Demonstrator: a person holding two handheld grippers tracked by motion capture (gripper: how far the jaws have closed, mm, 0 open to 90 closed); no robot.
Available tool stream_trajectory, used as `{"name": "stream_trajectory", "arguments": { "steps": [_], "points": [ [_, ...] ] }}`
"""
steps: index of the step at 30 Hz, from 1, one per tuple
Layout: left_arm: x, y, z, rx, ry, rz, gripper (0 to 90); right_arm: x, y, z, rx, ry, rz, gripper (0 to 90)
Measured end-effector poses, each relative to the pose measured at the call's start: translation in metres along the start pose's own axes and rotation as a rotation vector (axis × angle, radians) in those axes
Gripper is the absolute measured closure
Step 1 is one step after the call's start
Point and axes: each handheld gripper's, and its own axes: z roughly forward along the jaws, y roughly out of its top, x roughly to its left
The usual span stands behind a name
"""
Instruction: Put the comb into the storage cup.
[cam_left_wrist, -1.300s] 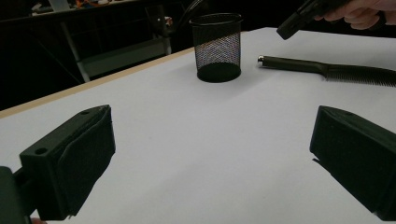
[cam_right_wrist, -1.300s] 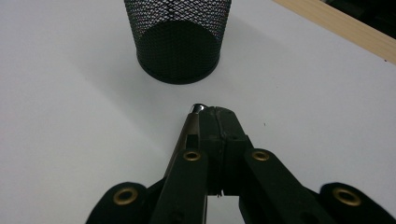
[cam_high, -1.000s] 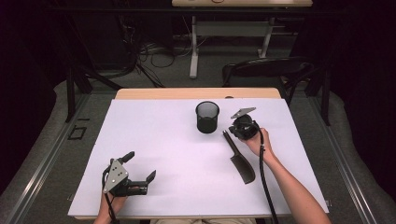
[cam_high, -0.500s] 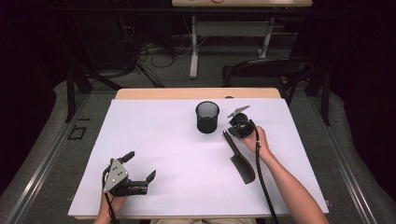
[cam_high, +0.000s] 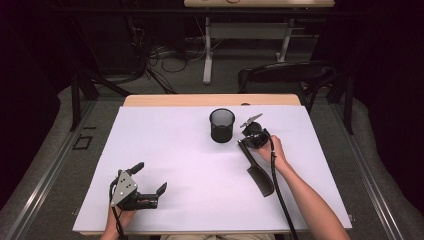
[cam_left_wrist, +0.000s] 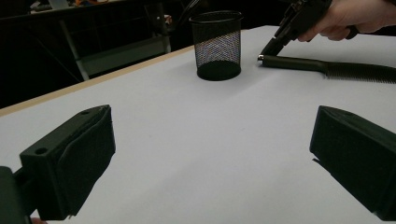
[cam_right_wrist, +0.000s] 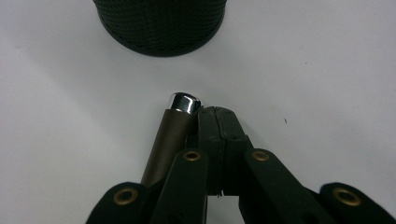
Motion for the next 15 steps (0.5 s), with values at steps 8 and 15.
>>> {"name": "stream_trajectory", "arguments": {
  "steps": [8, 15],
  "points": [
    [0.0, 0.0, 0.0, 0.002, 0.001, 0.002, 0.1, 0.007, 0.003, -0.001, 0.011, 0.012, -0.019, 90.0],
    [0.0, 0.0, 0.0, 0.002, 0.0, 0.003, 0.1, 0.012, 0.005, -0.001, 0.012, 0.03, -0.045, 90.0]
  ]
}}
